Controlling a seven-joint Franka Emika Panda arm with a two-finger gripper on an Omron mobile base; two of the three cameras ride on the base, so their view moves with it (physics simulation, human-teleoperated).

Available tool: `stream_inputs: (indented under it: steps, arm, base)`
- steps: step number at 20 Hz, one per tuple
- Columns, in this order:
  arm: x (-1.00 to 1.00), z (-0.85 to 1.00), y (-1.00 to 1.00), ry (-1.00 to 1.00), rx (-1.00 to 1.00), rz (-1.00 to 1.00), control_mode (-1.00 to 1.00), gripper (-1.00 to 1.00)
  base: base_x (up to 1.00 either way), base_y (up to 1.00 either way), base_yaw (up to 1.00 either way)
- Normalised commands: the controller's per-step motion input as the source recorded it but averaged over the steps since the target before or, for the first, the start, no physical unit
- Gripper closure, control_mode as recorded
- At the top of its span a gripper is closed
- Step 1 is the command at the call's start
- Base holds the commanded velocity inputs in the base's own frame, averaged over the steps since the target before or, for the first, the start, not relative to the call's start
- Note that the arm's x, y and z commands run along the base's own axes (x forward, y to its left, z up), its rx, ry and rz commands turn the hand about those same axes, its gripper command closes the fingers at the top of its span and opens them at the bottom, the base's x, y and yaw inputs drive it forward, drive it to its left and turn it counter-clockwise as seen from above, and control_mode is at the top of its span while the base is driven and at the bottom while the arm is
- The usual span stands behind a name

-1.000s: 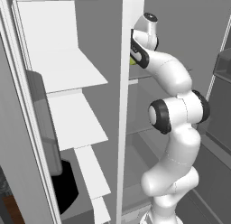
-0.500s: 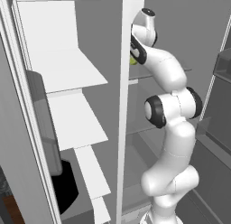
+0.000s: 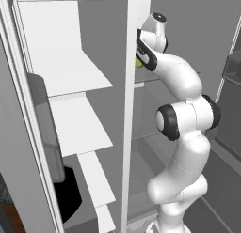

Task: Grab a lemon wedge from the fridge and one ice cube from the ice bowl, and put them in the glass of lemonade.

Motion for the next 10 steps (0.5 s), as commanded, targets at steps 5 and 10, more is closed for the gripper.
stream_inputs:
  steps: [5, 10]
  arm:
    - [-0.2, -0.23, 0.06, -0.17, 0.0, -0.01, -1.0, -1.0]
    - [0.06, 0.0, 0.15, 0.06, -0.01, -0.03, -1.0, -1.0]
  base:
    - [0.0, 0.0, 0.0]
    - [0.0, 0.0, 0.0]
